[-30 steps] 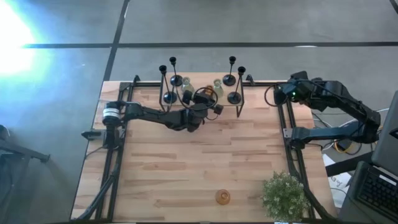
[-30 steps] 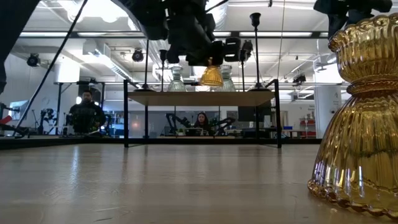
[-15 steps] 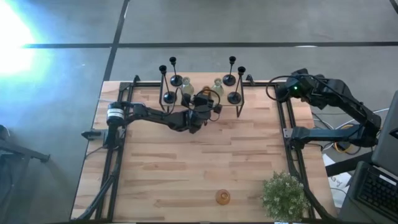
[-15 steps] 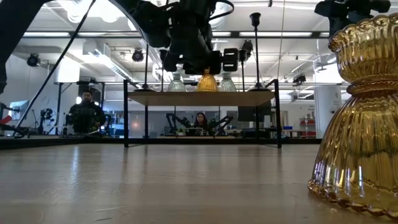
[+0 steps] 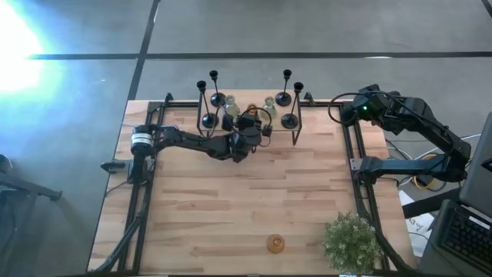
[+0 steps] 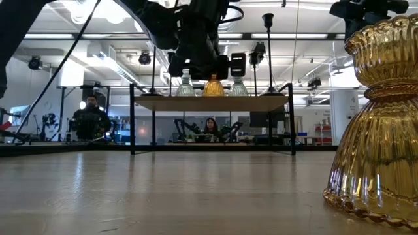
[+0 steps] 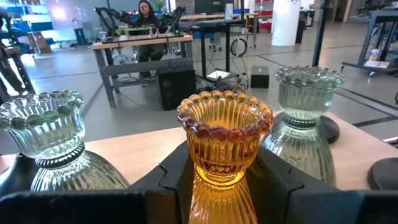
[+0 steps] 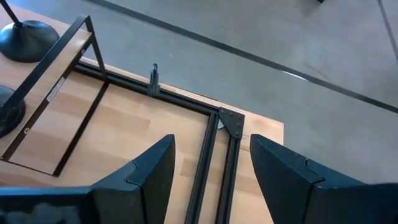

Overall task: Pick & Place candle stick holders
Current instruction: Put the orange glass candle holder on the shelf

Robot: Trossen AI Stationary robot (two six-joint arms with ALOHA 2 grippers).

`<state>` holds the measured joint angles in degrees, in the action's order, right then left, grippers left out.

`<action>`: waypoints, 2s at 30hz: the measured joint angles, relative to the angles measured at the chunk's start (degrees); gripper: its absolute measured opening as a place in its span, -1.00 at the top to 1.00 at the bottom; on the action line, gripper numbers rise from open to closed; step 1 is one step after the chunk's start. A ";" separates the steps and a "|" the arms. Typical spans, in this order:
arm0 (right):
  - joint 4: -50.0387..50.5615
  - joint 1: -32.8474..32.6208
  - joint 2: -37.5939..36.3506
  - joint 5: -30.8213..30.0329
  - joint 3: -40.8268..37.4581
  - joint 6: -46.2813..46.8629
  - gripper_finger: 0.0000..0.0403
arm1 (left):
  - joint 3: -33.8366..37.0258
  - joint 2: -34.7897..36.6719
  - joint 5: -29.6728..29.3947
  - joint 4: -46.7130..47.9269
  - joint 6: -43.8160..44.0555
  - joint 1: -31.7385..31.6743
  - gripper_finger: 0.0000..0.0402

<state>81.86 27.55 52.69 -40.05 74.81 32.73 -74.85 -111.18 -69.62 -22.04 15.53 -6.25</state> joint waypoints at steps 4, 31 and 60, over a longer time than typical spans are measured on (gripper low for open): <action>-0.18 0.00 0.00 0.00 0.00 0.00 -0.01 | 0.00 0.00 0.00 0.11 0.61 -0.47 0.35; -0.32 0.00 0.02 1.37 0.00 -0.20 -0.01 | 0.09 -0.07 1.57 0.20 0.85 -1.30 0.30; -0.30 0.00 0.02 3.21 -0.02 -3.17 -0.01 | 0.26 0.13 3.98 0.81 -2.51 -1.28 -0.14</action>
<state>81.56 27.55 52.71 -36.84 74.78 29.56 -74.59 -111.04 -65.63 -21.23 13.02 -7.53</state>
